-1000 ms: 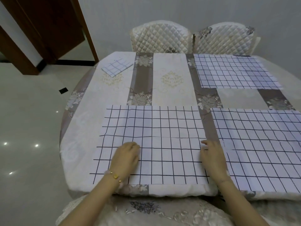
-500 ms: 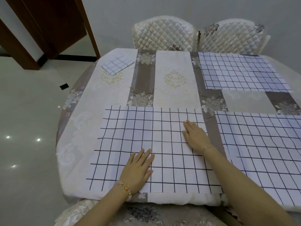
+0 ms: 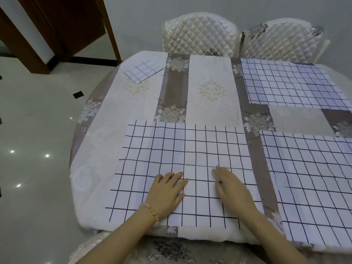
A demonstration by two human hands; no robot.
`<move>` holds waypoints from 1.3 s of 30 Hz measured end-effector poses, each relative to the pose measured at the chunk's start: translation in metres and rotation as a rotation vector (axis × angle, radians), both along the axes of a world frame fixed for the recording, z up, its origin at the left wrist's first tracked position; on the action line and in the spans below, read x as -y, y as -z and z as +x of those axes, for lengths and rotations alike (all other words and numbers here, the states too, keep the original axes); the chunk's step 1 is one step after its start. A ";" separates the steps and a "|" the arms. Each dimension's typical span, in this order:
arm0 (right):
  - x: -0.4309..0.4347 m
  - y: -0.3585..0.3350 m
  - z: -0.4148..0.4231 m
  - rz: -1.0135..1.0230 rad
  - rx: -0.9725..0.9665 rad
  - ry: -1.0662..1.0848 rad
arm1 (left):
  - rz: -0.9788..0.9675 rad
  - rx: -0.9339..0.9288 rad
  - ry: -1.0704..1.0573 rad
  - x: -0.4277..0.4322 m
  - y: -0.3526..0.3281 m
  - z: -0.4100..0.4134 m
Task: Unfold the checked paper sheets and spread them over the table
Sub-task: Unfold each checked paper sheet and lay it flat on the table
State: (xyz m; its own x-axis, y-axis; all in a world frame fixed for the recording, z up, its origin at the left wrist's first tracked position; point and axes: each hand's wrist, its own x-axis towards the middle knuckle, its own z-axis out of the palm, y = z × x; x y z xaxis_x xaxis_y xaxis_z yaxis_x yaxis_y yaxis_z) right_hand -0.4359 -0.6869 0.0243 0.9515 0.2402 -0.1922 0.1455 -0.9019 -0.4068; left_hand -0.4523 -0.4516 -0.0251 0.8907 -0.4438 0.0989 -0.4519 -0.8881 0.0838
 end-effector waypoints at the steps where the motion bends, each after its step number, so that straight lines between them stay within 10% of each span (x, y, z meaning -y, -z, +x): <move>1: 0.000 0.006 -0.014 -0.032 -0.027 -0.032 | 0.001 0.002 0.011 -0.002 0.001 0.002; 30: -0.005 -0.015 -0.043 0.146 -0.277 0.188 | 0.116 -0.422 -0.288 -0.086 -0.037 0.098; 39: -0.005 -0.013 -0.084 0.199 -0.247 0.328 | -0.344 -0.240 -0.436 -0.114 -0.087 0.058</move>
State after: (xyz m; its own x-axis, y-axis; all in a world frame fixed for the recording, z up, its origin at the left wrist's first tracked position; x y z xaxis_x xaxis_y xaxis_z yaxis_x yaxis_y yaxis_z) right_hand -0.5198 -0.6821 0.0376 0.9150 -0.0108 -0.4032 -0.2576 -0.7849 -0.5636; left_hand -0.3948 -0.3378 0.0616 0.9985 -0.0114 -0.0538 0.0143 -0.8909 0.4540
